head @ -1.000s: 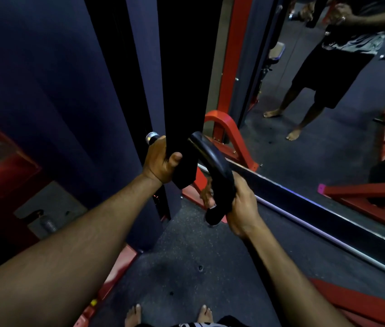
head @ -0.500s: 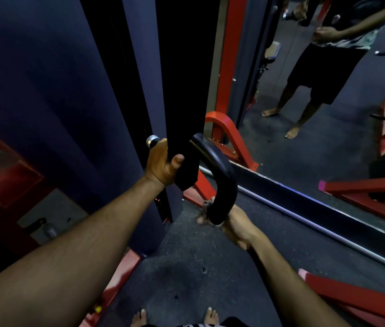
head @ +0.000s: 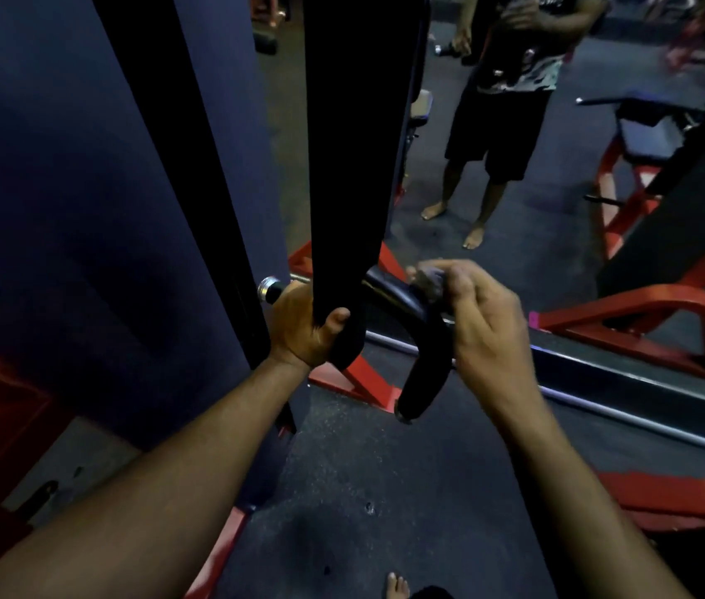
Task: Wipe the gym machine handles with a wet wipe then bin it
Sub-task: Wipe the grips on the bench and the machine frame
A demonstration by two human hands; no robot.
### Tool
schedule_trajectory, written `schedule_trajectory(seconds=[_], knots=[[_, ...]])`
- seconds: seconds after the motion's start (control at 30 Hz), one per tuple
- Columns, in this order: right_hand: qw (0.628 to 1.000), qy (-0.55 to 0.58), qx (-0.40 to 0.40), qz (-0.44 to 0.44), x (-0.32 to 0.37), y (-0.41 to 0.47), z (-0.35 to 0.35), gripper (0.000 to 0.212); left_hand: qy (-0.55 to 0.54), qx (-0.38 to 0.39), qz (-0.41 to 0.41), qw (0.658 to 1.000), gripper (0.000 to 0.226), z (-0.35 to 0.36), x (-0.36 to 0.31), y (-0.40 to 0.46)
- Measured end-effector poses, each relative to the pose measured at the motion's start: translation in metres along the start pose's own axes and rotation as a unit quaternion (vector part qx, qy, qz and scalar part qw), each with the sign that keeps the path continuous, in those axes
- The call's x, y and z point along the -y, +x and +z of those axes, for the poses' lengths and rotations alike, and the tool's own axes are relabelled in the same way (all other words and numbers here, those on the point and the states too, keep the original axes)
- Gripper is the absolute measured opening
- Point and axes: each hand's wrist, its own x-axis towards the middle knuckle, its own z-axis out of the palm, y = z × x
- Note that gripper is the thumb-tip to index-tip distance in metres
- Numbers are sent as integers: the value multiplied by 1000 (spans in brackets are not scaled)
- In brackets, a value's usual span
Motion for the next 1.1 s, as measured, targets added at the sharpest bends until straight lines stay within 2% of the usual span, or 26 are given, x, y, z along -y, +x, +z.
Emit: schedule_trajectory(seconds=[0.1, 0.17, 0.27, 0.37, 0.47, 0.6, 0.67, 0.7, 0.77, 0.83, 0.9, 0.97, 1.0, 1.1], knots=[[982, -162, -19, -96, 6, -7, 25, 36, 29, 12, -8, 999, 90, 2, 8, -1], [970, -189, -61, -141, -3, -23, 36, 42, 27, 26, -2, 999, 91, 2, 10, 0], [958, -184, -110, -188, -15, -40, 33, 40, 30, 29, 21, 999, 91, -3, 8, 3], [957, -180, -172, -150, -25, -60, 37, 38, 35, 36, 30, 998, 93, -7, 4, 3], [946, -161, -280, -16, -49, -88, 61, 40, 22, 34, 29, 999, 99, -9, 5, 4], [919, -59, -333, 201, -81, -126, 111, 33, -20, 59, 16, 998, 97, -12, 4, 5], [889, 96, -334, 297, -90, -131, 129, 30, -13, 74, 20, 997, 98, -14, 4, 3], [858, 214, -321, 339, -89, -128, 136, 33, -3, 84, 23, 996, 101, -15, 4, 2], [767, 413, -314, 377, -80, -121, 144, 33, 0, 100, 29, 995, 104, -18, 3, 1], [682, 522, -355, 370, -66, -116, 144, 30, -21, 116, 30, 993, 102, -19, 5, 0], [629, 574, -389, 353, -56, -114, 137, 36, -27, 130, 36, 990, 98, -21, 9, 1], [611, 588, -397, 351, -50, -117, 126, 43, -27, 137, 42, 989, 95, -22, 14, 1], [615, 586, -384, 362, -47, -118, 122, 43, -26, 138, 43, 989, 96, -23, 16, 1], [666, 547, -301, 408, -30, -129, 120, 43, -23, 142, 40, 989, 93, -29, 10, 0]])
